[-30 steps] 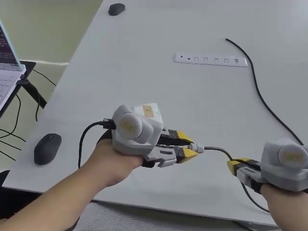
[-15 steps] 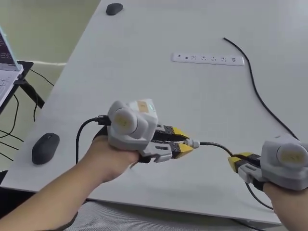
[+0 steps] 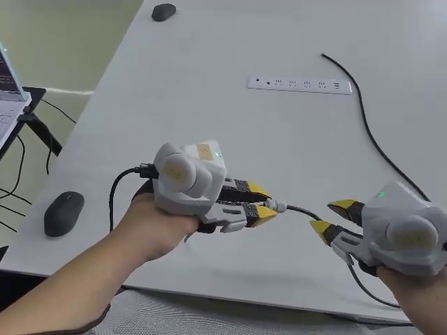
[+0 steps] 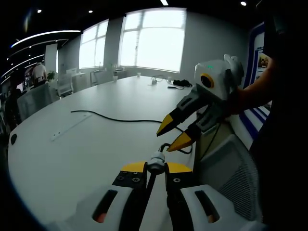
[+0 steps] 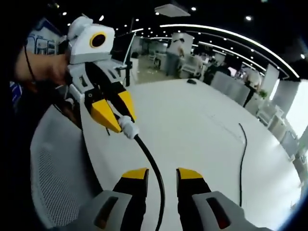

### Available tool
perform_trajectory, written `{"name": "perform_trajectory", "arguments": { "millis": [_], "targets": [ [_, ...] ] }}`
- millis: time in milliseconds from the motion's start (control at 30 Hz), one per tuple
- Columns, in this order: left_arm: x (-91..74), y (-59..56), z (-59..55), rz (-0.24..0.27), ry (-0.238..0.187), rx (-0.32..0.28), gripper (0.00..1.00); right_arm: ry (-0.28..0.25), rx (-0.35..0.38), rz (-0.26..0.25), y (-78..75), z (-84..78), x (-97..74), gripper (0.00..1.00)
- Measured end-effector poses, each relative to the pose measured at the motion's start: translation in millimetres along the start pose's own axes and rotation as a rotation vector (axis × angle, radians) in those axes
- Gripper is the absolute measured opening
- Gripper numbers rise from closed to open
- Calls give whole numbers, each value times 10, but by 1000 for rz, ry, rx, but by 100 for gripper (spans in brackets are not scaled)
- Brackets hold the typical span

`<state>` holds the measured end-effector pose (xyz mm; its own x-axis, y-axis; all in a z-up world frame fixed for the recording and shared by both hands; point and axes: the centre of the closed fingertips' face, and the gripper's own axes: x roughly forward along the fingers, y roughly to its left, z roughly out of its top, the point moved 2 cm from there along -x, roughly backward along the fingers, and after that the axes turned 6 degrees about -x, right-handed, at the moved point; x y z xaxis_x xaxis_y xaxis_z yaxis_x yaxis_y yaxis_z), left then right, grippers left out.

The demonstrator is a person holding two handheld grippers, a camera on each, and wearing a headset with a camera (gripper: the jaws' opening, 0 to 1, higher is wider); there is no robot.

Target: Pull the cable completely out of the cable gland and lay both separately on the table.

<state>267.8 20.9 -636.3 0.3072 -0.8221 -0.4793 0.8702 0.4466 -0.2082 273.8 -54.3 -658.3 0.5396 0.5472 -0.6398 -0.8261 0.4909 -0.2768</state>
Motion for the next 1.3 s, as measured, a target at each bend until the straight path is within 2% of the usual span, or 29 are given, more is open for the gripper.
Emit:
{"name": "perform_trajectory", "arguments": {
  "millis": [67, 133, 267, 467, 600, 700, 833, 967, 1300],
  "targets": [
    [6, -8, -7, -1, 7, 6, 15, -13, -52, 12, 51, 89, 30, 17],
    [11, -14, -10, -3, 8, 7, 15, -18, -55, 19, 87, 143, 55, 15],
    [25, -22, -24, -5, 16, 12, 15, -20, -129, 43, 161, 206, 96, 11],
    [43, -30, -24, -8, 20, 15, 15, -25, -218, 57, 229, 261, 113, 5],
    [62, -46, -40, -12, 28, 20, 15, -18, -240, 58, 237, 243, 124, 2],
    [68, -51, -67, -15, 39, 28, 15, -12, -209, 72, 252, 216, 138, 1],
    [72, -45, -64, -17, 35, 26, 15, -13, -203, 64, 244, 213, 139, 1],
    [78, -35, -61, -19, 34, 25, 15, -15, -157, 60, 219, 202, 143, 1],
    [42, 29, -25, -8, 25, 23, 15, 0, -40, 25, 58, 63, 180, 0]
  ]
}}
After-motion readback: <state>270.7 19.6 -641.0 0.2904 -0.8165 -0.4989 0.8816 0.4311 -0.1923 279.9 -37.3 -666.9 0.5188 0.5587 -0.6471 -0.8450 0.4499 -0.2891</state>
